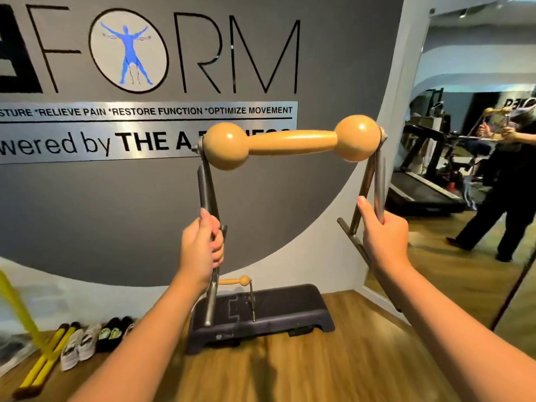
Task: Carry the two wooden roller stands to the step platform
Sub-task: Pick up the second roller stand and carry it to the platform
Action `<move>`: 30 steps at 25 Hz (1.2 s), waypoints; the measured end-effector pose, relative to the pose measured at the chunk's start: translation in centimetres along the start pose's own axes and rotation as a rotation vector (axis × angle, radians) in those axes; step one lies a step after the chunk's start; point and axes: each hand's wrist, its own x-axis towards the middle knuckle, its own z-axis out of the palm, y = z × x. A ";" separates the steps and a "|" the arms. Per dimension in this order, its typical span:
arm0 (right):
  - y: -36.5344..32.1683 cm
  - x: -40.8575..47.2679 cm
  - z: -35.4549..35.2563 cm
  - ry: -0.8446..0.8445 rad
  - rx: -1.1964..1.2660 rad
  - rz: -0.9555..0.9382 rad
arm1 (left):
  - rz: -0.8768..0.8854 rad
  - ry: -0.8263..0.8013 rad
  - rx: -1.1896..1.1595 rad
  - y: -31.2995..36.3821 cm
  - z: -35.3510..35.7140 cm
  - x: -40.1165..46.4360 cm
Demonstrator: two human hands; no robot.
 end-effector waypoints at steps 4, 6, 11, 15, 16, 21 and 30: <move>6.3 6.2 5.7 0.038 -0.030 0.050 | -0.100 -0.071 -0.096 -5.2 0.3 8.8; 8.5 8.9 8.6 0.085 -0.022 0.067 | -0.154 -0.106 -0.093 -6.7 0.4 13.1; 13.1 16.6 15.3 0.080 0.020 0.083 | -0.249 -0.114 -0.100 -12.2 1.5 24.4; 16.6 22.4 18.5 0.089 0.018 0.074 | -0.277 -0.118 -0.075 -16.9 3.7 30.5; 17.9 23.9 19.1 0.085 0.020 0.077 | -0.280 -0.101 -0.083 -18.4 4.4 31.7; 25.0 31.8 22.1 0.063 0.034 0.062 | -0.290 0.013 -0.135 -26.0 8.4 37.8; 39.2 43.8 26.1 -0.032 0.040 0.138 | -0.315 0.077 -0.191 -38.9 15.4 45.5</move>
